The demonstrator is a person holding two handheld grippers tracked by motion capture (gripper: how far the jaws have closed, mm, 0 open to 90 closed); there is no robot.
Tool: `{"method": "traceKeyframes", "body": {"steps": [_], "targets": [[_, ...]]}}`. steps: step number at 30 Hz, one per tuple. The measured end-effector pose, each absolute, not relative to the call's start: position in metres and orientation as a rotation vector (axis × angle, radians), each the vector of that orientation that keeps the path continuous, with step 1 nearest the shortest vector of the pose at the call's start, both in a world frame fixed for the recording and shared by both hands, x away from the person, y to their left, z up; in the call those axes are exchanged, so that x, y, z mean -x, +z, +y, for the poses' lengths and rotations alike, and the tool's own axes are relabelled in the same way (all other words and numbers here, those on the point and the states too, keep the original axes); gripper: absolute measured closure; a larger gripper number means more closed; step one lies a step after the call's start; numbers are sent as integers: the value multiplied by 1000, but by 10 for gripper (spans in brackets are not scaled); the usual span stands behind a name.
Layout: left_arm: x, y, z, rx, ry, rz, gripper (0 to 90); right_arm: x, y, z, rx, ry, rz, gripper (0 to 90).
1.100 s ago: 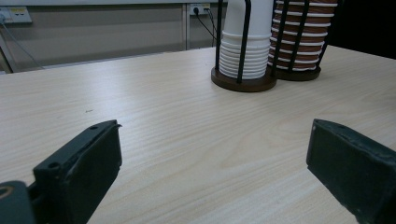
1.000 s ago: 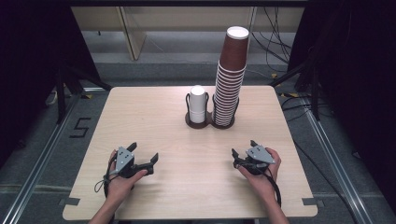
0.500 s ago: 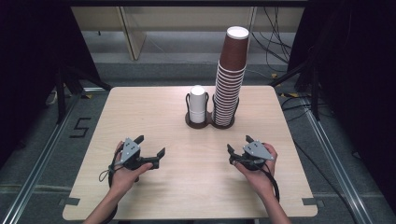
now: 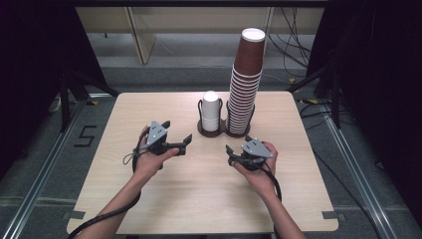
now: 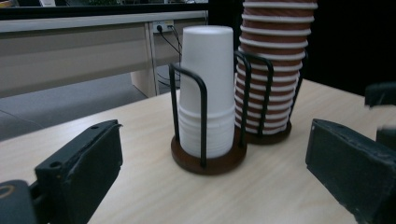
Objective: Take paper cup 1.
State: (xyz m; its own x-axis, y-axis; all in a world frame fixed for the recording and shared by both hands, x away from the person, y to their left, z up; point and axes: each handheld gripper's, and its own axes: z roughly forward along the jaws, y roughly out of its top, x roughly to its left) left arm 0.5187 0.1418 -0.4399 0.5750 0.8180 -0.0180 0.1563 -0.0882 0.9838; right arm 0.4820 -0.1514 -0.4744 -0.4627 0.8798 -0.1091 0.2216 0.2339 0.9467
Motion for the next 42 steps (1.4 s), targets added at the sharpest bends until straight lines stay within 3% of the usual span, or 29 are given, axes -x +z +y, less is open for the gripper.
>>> {"method": "traceKeyframes", "body": {"steps": [11,21,42], "targets": [[-563,-406,106,-1602,705,803,70,-537,-480,-116,-1057,1243,1870,216],[-587,-402,80,-1615,678,819,94,-569,-484,-98,-1127,1258,1893,245],[-597,-399,79,-1612,670,835,129,-578,-483,-78,-1189,1256,1840,238]]}}
